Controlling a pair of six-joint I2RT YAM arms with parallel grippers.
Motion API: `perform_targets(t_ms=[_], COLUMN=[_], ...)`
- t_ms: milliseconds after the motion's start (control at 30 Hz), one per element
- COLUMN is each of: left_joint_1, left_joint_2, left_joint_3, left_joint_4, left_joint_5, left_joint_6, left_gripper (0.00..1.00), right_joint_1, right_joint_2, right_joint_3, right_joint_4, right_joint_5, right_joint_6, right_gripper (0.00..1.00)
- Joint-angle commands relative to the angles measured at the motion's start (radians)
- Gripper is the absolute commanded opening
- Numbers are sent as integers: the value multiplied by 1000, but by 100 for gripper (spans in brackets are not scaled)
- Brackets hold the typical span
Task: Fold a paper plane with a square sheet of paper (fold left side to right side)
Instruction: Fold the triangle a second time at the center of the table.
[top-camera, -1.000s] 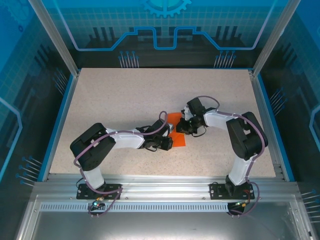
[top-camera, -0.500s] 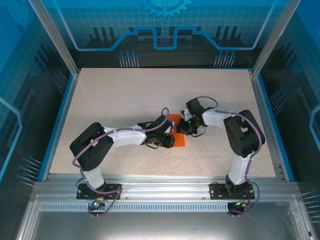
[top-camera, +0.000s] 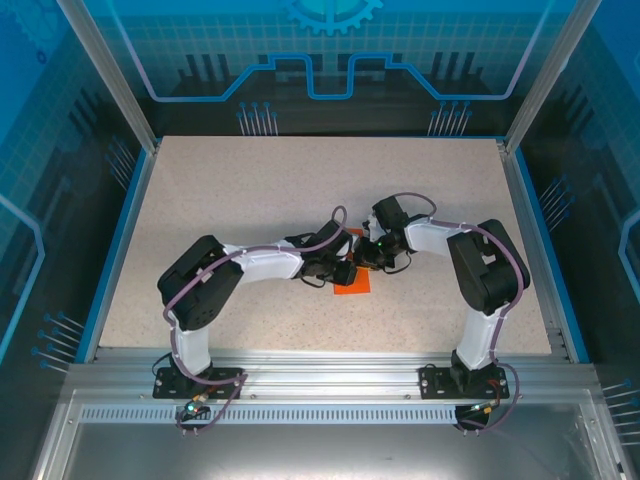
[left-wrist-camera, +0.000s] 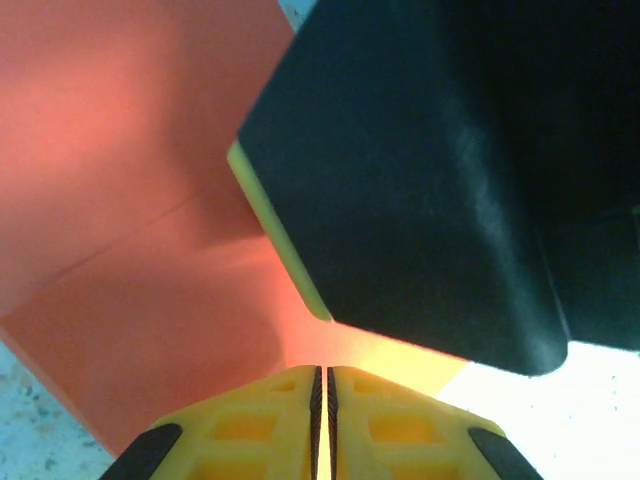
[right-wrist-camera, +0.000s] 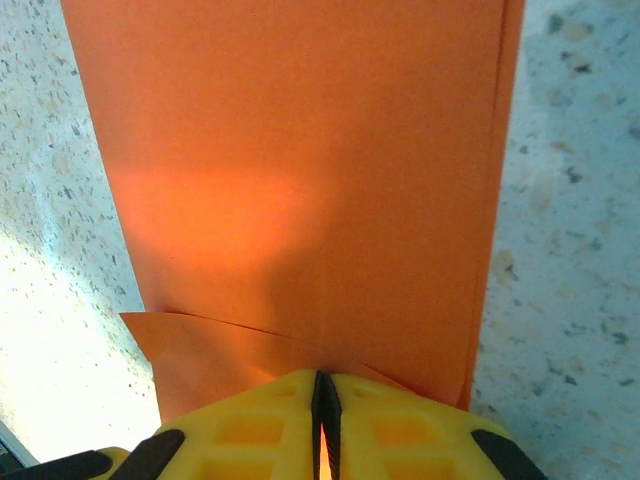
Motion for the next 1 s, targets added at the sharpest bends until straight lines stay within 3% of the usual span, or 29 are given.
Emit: perform_targets(t_ms=[0, 967], left_joint_1=[2, 8], left_joint_2=[38, -169], left_joint_3=[9, -416], left_joint_4=[-10, 92], left_joint_5=[24, 56], left_joint_6=[24, -63], left_gripper=[14, 9], right_joint_1=[1, -12], right_joint_2=[39, 43], right_joint_3=[-7, -9], right_joint_4=[-42, -57], right_joint_5=[59, 76], right_joint_6=[-18, -26], right_gripper=[13, 13])
